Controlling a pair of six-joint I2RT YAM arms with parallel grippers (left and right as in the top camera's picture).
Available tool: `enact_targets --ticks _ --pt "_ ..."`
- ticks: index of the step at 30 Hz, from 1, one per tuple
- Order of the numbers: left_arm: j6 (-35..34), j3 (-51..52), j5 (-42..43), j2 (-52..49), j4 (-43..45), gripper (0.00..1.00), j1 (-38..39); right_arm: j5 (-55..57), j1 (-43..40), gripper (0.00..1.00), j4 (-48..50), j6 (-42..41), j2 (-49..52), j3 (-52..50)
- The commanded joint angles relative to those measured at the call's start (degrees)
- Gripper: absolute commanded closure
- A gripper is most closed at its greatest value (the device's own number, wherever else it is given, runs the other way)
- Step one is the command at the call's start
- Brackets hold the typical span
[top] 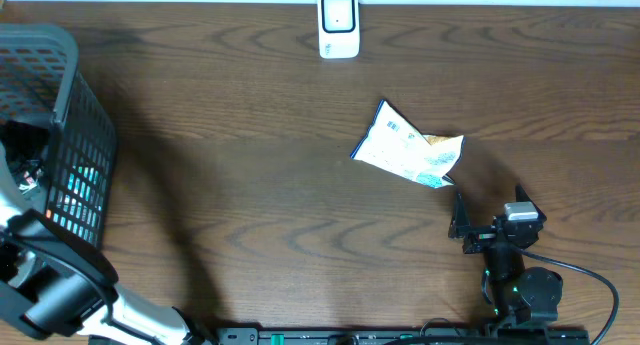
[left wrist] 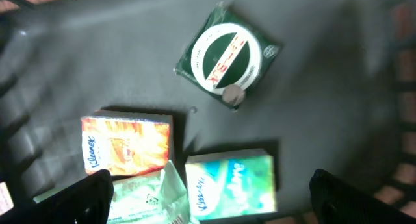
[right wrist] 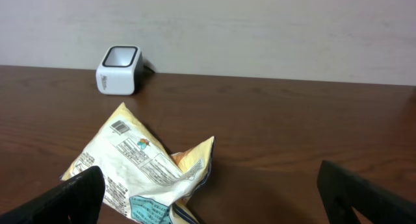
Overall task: Scan the item barcode
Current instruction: 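Move the left gripper back into the grey basket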
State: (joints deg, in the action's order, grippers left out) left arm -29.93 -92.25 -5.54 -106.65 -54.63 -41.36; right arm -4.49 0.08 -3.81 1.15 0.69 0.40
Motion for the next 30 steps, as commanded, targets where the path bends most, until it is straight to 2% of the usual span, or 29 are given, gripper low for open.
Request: enact_targets --ticks 1,5,18,24,27,30 --pt "2.49 0.31 0.02 -3.08 -0.9 0.04 0.52 -0.37 0.39 0.01 -0.24 0.83 -0.26 -0.04" --pt "2.71 1.05 3.67 -5.6 -0.83 0.04 1.16 -0.37 0.39 0.01 -0.24 0.83 -0.26 -0.04" --pt "4.55 2.16 3.87 -9.09 -2.01 0.04 2.34 -0.37 0.39 0.01 -0.24 0.83 -0.26 -0.04" --pt "7.67 2.16 3.85 -9.09 -3.5 0.04 2.29 -0.37 0.39 0.01 -0.24 0.83 -0.26 -0.04" --pt "11.45 2.16 3.85 -9.09 -3.82 0.04 2.29 -0.37 0.39 0.01 -0.24 0.83 -0.26 -0.04" --pt "18.12 2.14 3.82 -9.09 -3.76 0.04 2.14 -0.35 0.39 0.01 -0.24 0.83 -0.26 -0.04"
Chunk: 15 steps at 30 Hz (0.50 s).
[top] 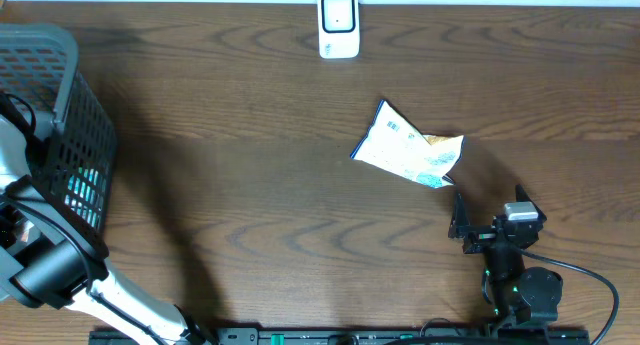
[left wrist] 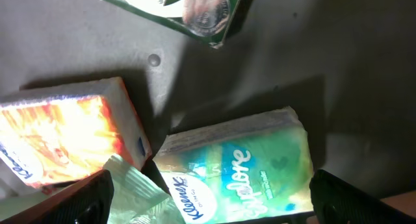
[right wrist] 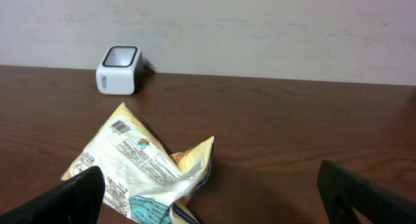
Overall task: Scan the item barcode
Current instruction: 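Move the left gripper back into the grey basket, then grasp the green tissue pack with the left gripper and lift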
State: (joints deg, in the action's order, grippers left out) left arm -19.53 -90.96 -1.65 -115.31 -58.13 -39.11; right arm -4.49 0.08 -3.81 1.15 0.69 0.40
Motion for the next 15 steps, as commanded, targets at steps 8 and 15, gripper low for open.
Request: enact_targets --ticks 8,15 --pt "22.93 0.85 6.49 -0.44 -0.96 0.04 -0.37 -0.37 0.39 0.01 -0.24 0.83 -0.26 -0.04" --pt "28.55 0.85 10.34 -0.44 -0.04 0.11 -0.74 -0.37 0.39 0.01 -0.24 0.83 -0.26 -0.04"
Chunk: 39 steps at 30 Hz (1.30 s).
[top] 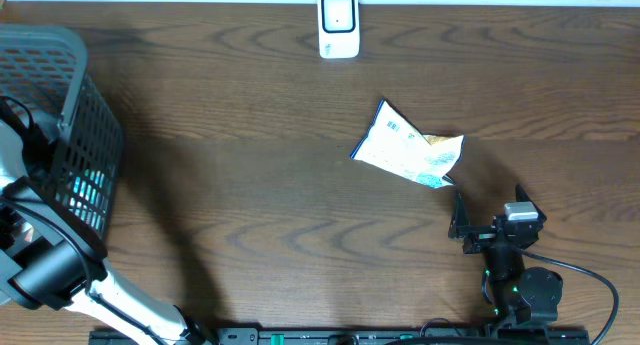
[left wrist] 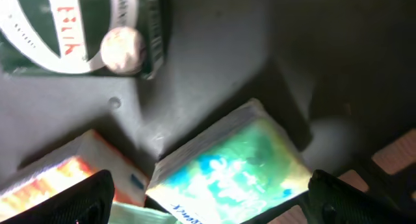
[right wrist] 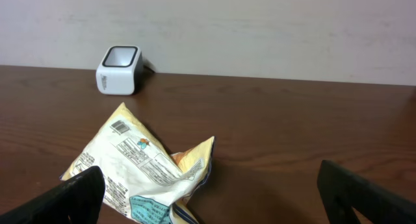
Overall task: Scan the item barcode
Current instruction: 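Grasp the green tissue pack with the left gripper and lift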
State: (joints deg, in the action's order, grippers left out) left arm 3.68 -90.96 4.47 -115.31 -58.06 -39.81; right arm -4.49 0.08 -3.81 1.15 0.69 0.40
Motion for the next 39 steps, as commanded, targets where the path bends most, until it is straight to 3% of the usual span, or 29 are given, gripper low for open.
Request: enact_targets --ticks 1,6,20,22,24,28,33,36,39 --pt "6.54 0.85 5.7 -0.44 -0.11 0.12 -0.22 -0.37 0.39 0.01 -0.24 0.83 -0.26 -0.04" --pt "7.48 0.85 7.54 -0.44 0.33 0.21 -1.62 -0.37 0.39 0.01 -0.24 0.83 -0.26 -0.04" --pt "7.39 6.91 9.73 -0.44 2.89 0.22 -5.01 -0.37 0.39 0.01 -0.24 0.83 -0.26 -0.04" --pt "7.37 7.13 9.92 -0.44 3.28 0.36 -5.01 -0.35 0.39 0.01 -0.24 0.83 -0.26 -0.04" --pt "6.32 7.1 9.92 -0.44 4.17 0.61 -5.01 -0.37 0.39 0.01 -0.24 0.83 -0.26 -0.04" --pt "1.99 7.08 9.9 -0.42 6.62 0.92 -5.03 -0.37 0.39 0.01 -0.24 0.83 -0.26 -0.04" --pt "-5.66 3.98 9.92 0.2 7.15 0.93 -5.46 -0.37 0.39 0.01 -0.24 0.83 -0.26 -0.04" --pt "-14.91 0.59 10.25 3.08 7.13 0.93 -6.08 -0.37 0.39 0.01 -0.24 0.83 -0.26 -0.04" --pt "-19.23 -1.95 14.32 7.41 8.0 0.93 -6.34 -0.37 0.39 0.01 -0.24 0.83 -0.26 -0.04"
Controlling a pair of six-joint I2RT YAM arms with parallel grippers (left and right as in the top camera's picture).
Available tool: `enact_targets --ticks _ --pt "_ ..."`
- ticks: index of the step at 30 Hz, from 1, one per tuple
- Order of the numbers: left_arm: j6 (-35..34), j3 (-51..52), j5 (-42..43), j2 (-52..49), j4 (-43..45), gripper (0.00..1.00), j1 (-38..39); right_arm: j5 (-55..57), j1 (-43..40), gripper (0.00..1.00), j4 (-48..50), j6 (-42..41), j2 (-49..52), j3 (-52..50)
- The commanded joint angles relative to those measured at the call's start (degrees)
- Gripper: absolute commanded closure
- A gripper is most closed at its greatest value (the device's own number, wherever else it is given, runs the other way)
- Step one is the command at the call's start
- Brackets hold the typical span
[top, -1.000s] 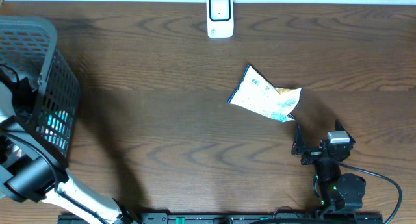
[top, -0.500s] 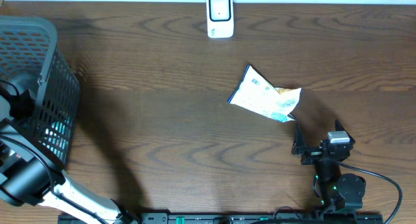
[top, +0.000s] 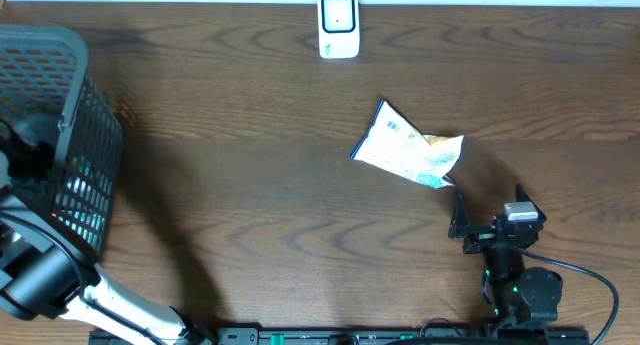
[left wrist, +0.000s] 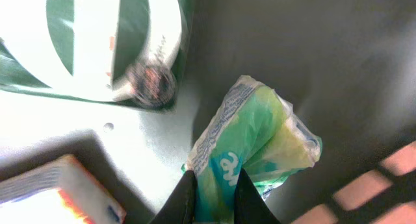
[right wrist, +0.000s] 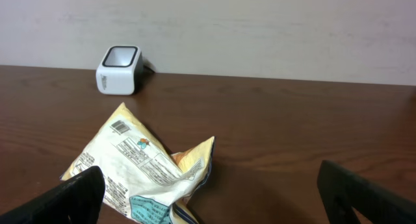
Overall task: Scan the item barcode
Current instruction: 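Grasp the green tissue pack with the left gripper and lift, then carry the green tissue pack past the scanner and drop it by the bag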
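Observation:
Inside the black basket [top: 70, 105], my left gripper [left wrist: 211, 199] is shut on a green Kleenex tissue pack [left wrist: 257, 136], which stands on edge between the fingers. The overhead view shows only the left arm [top: 25, 150] reaching into the basket. The white barcode scanner [top: 338, 25] stands at the table's far edge, also seen as the scanner [right wrist: 118, 69] ahead of the right wrist. At the front right of the table my right gripper [right wrist: 221, 198] rests open, just behind a crumpled white and yellow snack bag [right wrist: 136, 165].
On the basket floor lie a dark green box with a round white label [left wrist: 97, 49] and an orange tissue pack [left wrist: 58, 191]. The snack bag [top: 410, 153] lies right of the table's middle. Basket walls [left wrist: 396, 185] close in around the left gripper.
My left gripper was open over the green tissue pack lying flat in the basket. Now it is shut on that pack, which is turned on edge. The right arm has not moved.
My left gripper was open well above the basket floor, with the green box and both tissue packs in view. Then it was lower and closer to the packs, then over the green pack by the basket wall. Now it grips that pack.

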State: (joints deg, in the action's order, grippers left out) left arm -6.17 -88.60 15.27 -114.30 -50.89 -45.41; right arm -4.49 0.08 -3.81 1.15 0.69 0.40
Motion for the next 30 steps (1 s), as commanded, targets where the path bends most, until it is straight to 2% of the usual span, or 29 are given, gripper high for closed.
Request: enact_targets --ticks 1,3,4,10,16,19,22,27,28,30 --pt "-10.38 -4.87 5.75 8.35 1.9 0.93 -0.83 -0.35 0.39 0.01 -0.24 0.83 -0.26 -0.04" --pt "-13.05 -5.18 9.62 12.68 4.74 0.93 -0.81 -0.35 0.39 0.01 -0.24 0.83 -0.26 -0.04" --pt "-16.96 -5.18 12.0 16.92 7.54 0.93 -0.81 -0.35 0.39 0.01 -0.24 0.83 -0.26 -0.04" --pt "-35.17 -5.18 12.66 30.53 12.85 0.93 -0.74 -0.35 0.39 0.01 -0.24 0.83 -0.26 -0.04" --pt "-38.12 -5.18 14.86 39.19 12.98 0.92 3.23 -0.37 0.39 0.01 -0.24 0.83 -0.26 -0.04" --pt "-38.1 -5.18 16.31 41.05 13.92 0.93 10.01 -0.37 0.39 0.01 -0.24 0.83 -0.26 -0.04" --pt "-38.05 -5.11 16.22 40.19 13.97 0.93 21.92 -0.37 0.39 0.01 -0.24 0.83 -0.26 -0.04" --pt "-35.87 -5.01 15.15 35.56 12.87 0.93 37.55 -0.37 0.39 0.01 -0.24 0.83 -0.26 -0.04" --pt "-34.62 -5.01 15.1 33.07 12.37 0.92 42.84 -0.35 0.39 0.01 -0.24 0.83 -0.26 -0.04" --pt "-32.09 -5.01 13.0 30.12 12.33 0.92 47.89 -0.35 0.39 0.01 -0.24 0.83 -0.26 -0.04"
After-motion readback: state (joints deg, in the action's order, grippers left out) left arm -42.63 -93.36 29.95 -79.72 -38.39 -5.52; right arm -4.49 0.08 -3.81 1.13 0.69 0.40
